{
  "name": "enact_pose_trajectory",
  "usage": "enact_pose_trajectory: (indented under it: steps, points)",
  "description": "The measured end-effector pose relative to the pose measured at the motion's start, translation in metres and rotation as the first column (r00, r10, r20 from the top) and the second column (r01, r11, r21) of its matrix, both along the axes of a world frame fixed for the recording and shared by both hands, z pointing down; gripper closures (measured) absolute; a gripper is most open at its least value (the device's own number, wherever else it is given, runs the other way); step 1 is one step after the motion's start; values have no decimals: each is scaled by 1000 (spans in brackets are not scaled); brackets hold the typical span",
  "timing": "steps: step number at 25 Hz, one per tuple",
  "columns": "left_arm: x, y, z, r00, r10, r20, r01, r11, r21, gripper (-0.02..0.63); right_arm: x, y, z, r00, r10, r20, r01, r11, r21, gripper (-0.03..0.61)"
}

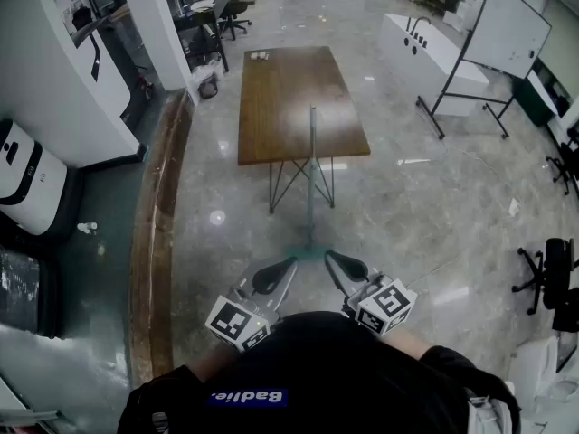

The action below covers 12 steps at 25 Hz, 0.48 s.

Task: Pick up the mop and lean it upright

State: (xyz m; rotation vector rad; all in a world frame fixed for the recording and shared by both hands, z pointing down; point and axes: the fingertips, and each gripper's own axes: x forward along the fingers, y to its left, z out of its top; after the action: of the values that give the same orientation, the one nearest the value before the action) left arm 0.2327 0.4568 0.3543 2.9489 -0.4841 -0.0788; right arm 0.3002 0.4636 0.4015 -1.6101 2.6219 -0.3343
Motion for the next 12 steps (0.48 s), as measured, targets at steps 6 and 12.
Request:
enact_pose_trajectory:
  steps: [6, 12]
  points:
    - [0, -5, 4, 1000, 0, 27, 0, 1000, -8, 594, 0, -5, 5, 1000, -4, 2, 4, 1000, 1, 575]
    - [-1, -8, 4, 1000, -4, 23, 4, 1000, -4, 594, 0, -9, 2, 1000, -3, 27, 2, 1000, 21, 575]
